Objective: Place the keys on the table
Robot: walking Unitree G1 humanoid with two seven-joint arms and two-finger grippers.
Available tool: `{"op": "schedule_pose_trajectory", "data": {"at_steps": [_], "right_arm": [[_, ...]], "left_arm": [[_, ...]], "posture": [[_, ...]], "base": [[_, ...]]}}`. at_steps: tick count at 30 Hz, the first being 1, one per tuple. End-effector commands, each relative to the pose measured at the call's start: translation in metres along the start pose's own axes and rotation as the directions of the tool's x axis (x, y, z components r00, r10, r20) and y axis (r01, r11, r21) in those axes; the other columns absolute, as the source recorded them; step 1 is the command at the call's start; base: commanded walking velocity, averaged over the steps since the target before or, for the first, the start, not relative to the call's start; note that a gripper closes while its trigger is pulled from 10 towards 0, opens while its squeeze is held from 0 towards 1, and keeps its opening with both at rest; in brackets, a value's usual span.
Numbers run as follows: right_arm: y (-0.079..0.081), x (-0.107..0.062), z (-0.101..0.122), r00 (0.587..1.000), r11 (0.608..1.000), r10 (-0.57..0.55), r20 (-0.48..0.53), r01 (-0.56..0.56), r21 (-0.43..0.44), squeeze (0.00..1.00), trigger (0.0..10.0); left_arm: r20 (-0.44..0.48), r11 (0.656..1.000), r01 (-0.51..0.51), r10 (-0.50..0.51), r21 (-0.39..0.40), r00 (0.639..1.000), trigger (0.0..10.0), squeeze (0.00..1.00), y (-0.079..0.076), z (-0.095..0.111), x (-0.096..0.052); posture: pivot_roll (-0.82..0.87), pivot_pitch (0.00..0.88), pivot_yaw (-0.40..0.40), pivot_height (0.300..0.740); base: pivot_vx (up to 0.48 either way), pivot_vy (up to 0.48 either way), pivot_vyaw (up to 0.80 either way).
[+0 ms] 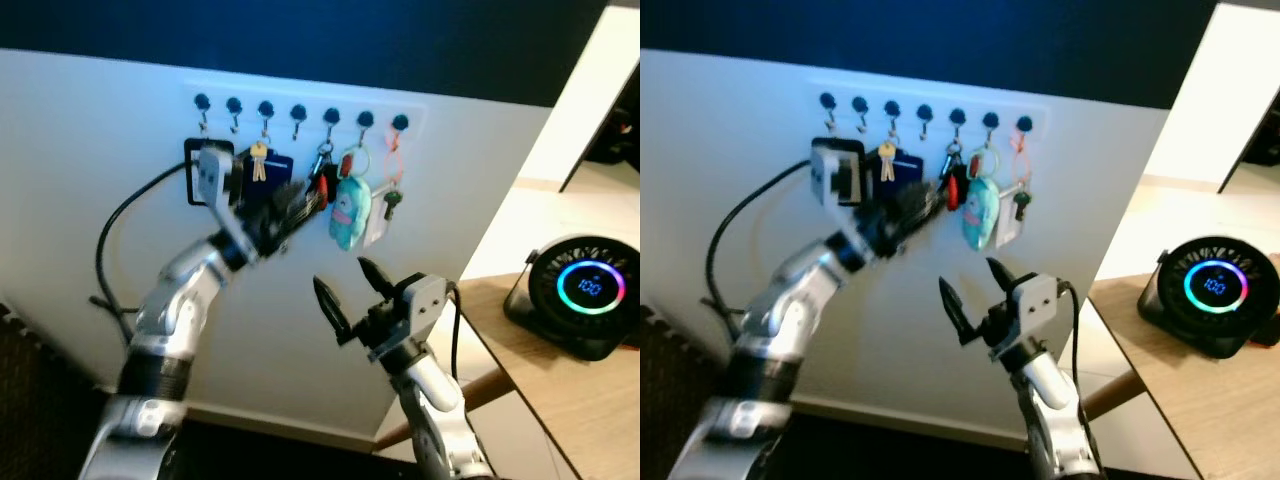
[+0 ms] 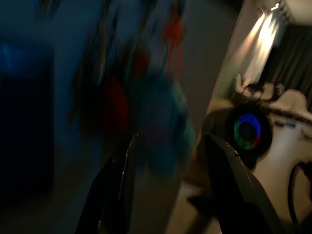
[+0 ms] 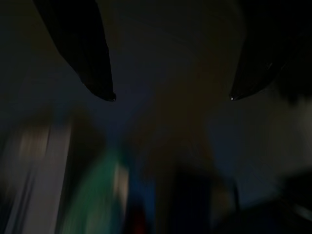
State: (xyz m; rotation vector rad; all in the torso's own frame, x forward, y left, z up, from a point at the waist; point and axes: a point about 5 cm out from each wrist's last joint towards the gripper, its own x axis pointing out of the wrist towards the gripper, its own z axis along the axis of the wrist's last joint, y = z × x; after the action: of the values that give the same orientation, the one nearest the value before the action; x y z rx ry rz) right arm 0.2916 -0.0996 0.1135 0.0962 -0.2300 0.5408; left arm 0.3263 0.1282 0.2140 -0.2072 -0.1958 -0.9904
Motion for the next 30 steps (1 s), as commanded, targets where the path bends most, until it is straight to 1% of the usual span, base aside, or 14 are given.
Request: {"op": "schedule_pose_trajectory", "data": {"at_steps": [1, 2, 6, 7, 9, 10, 11, 14, 15, 18, 19, 20, 22, 30], "right_arm": [[0.002, -0.004, -0.014, 0.995, 1.0, 0.011, -0.095, -0.012, -0.006, 0.0, 10.0], [0.002, -0.004, -0.014, 0.995, 1.0, 0.011, -0.095, -0.012, -0.006, 0.0, 10.0], [-0.001, -0.017, -0.049, 0.944, 0.998, 0.018, -0.33, -0.037, -0.05, 0.0, 10.0], [-0.002, -0.027, -0.064, 0.906, 0.996, 0.018, -0.422, -0.053, -0.072, 0.0, 10.0], [-0.005, -0.046, -0.087, 0.844, 0.996, -0.002, -0.536, -0.049, -0.08, 0.0, 10.0], [-0.005, -0.046, -0.087, 0.844, 0.996, -0.002, -0.536, -0.049, -0.08, 0.0, 10.0], [-0.008, -0.053, -0.094, 0.823, 0.996, -0.019, -0.568, -0.037, -0.086, 0.0, 10.0], [-0.009, -0.059, -0.1, 0.805, 0.996, -0.037, -0.592, -0.02, -0.089, 0.0, 10.0], [-0.012, -0.065, -0.106, 0.782, 0.995, -0.065, -0.62, 0.004, -0.099, 0.0, 10.0], [-0.017, -0.081, -0.12, 0.701, 0.988, -0.147, -0.698, 0.07, -0.138, 0.0, 10.0], [-0.017, -0.081, -0.12, 0.701, 0.988, -0.147, -0.698, 0.07, -0.138, 0.0, 10.0], [-0.018, -0.087, -0.125, 0.672, 0.984, -0.172, -0.72, 0.08, -0.161, 0.0, 10.0], [-0.019, -0.098, -0.13, 0.637, 0.975, -0.222, -0.739, 0.118, -0.19, 0.0, 10.0], [-0.022, -0.114, -0.135, 0.619, 0.946, -0.317, -0.718, 0.259, -0.194, 0.0, 10.0]], "left_arm": [[-0.039, 0.999, 0.027, -0.026, 0.023, 0.999, 10.0, 0.0, -0.005, 0.001, -0.007], [-0.039, 0.999, 0.027, -0.026, 0.023, 0.999, 10.0, 0.0, -0.005, 0.001, -0.007], [-0.217, 0.999, 0.012, -0.004, 0.036, 0.976, 10.0, 0.0, -0.007, -0.028, -0.039], [-0.314, 1.0, -0.019, 0.025, 0.022, 0.949, 10.0, 0.0, -0.007, -0.046, -0.058], [-0.52, 0.987, -0.156, 0.155, 0.041, 0.84, 10.0, 0.0, -0.002, -0.087, -0.097], [-0.52, 0.987, -0.156, 0.155, 0.041, 0.84, 10.0, 0.0, -0.002, -0.087, -0.097], [-0.581, 0.971, -0.23, 0.223, 0.062, 0.783, 10.0, 0.0, 0.001, -0.103, -0.112], [-0.609, 0.95, -0.297, 0.291, 0.094, 0.738, 10.0, 0.0, 0.004, -0.115, -0.123], [-0.607, 0.896, -0.421, 0.415, 0.143, 0.678, 10.0, 0.0, 0.012, -0.129, -0.135], [-0.557, 0.642, -0.728, 0.706, 0.24, 0.438, 10.0, 0.0, 0.021, -0.161, -0.169], [-0.557, 0.642, -0.728, 0.706, 0.24, 0.438, 10.0, 0.0, 0.021, -0.161, -0.169], [-0.566, 0.59, -0.765, 0.735, 0.259, 0.375, 10.0, 0.0, 0.016, -0.172, -0.179], [-0.597, 0.556, -0.778, 0.742, 0.293, 0.305, 10.0, 0.0, 0.002, -0.19, -0.19], [-0.605, 0.539, -0.791, 0.743, 0.289, 0.285, 10.0, 0.0, -0.014, -0.207, -0.19]], "posture": [[0.08, 0.074, -0.051, 0.74], [0.08, 0.074, -0.051, 0.74], [0.08, 0.07, -0.052, 0.74], [0.08, 0.068, -0.053, 0.74], [0.09, 0.06, -0.059, 0.74], [0.09, 0.06, -0.059, 0.74], [0.09, 0.058, -0.059, 0.74], [0.09, 0.056, -0.059, 0.74], [0.09, 0.054, -0.059, 0.74], [0.09, 0.05, -0.06, 0.74], [0.09, 0.05, -0.06, 0.74], [0.08, 0.048, -0.058, 0.74], [0.07, 0.047, -0.056, 0.74], [0.08, 0.047, -0.054, 0.74]], "base": [[0.0, 0.0, 0.0], [0.0, 0.0, 0.0], [0.0, 0.0, 0.0], [0.0, 0.0, 0.0], [0.0, 0.0, 0.0], [0.0, 0.0, 0.0], [0.0, 0.0, 0.0], [0.0, 0.0, 0.0], [0.0, 0.0, 0.0], [0.0, 0.0, 0.0], [0.0, 0.0, 0.0], [0.0, 0.0, 0.0], [0.0, 0.0, 0.0], [0.0, 0.0, 0.0]]}}
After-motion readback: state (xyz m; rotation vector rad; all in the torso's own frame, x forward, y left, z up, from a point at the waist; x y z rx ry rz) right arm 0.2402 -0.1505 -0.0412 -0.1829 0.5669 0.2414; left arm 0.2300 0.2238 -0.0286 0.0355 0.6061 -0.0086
